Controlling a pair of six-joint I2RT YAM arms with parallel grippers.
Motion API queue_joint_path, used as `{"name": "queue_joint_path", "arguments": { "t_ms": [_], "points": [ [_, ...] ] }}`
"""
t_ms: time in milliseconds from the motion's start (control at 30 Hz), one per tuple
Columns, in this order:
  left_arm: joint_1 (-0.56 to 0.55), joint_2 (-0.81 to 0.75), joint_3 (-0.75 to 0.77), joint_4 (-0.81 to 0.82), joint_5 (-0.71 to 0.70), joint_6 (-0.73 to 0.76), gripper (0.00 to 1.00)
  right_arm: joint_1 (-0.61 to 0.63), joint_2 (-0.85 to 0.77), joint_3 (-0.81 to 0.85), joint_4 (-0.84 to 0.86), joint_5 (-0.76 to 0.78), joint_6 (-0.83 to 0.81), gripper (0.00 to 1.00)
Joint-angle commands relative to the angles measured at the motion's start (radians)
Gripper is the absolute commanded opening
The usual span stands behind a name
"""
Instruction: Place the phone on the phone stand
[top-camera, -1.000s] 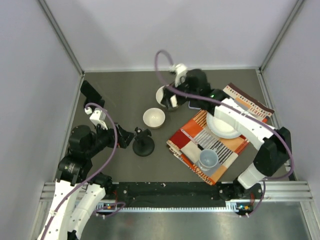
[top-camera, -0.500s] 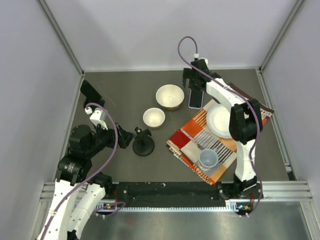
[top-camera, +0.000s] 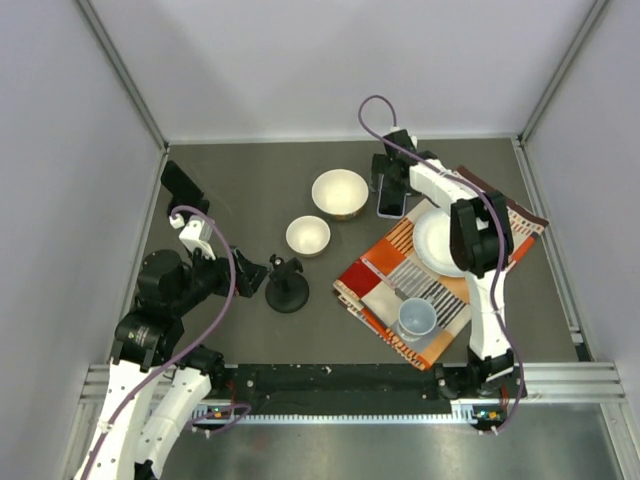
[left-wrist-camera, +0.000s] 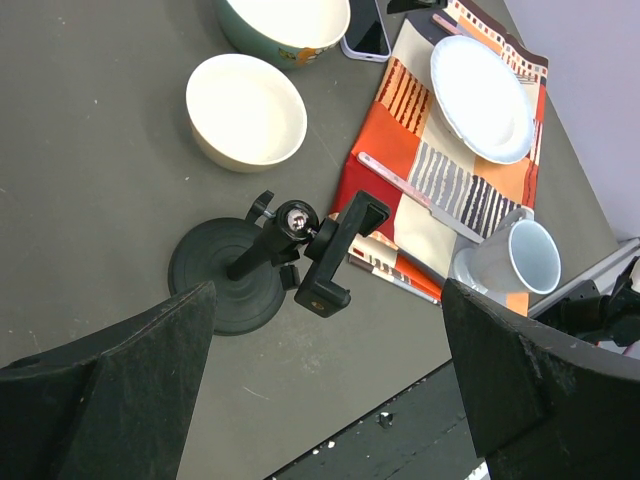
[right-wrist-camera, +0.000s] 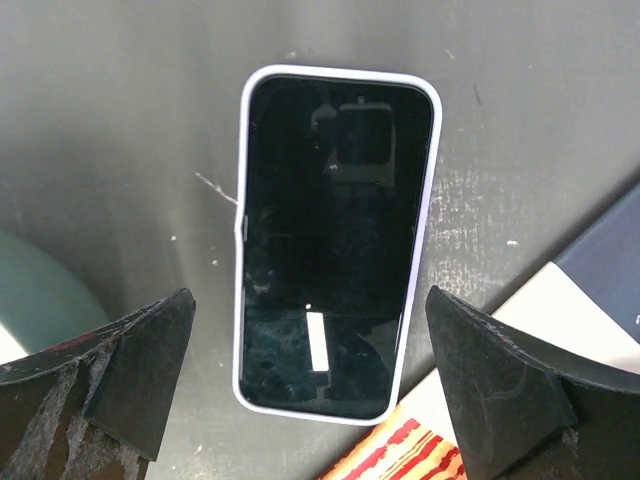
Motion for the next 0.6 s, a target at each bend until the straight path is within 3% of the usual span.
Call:
{"name": "queue_joint_path", "arguments": {
  "t_ms": [0, 233, 400, 567],
  "points": [
    [0.002, 0.001, 0.035, 0.023, -0.001, 0.014, 0.98, -0.016, 0.047, 0.059, -0.017, -0.014, -0.018, 0.99],
    [0.002, -0.008, 0.032, 0.026, 0.000, 0.007, 0.98, -0.020, 0.135, 0.127, -0.082, 0.004, -0.031, 0.98],
    [0.002, -0.018, 0.032, 0.023, -0.001, 0.004, 0.98, -0.022, 0.189, 0.182, -0.143, 0.006, -0.035, 0.87],
    [0.002, -0.021, 0.031, 0.020, 0.007, -0.004, 0.98, -0.028, 0.264, 0.262, -0.253, -0.060, -0.025, 0.82]
  ]
}}
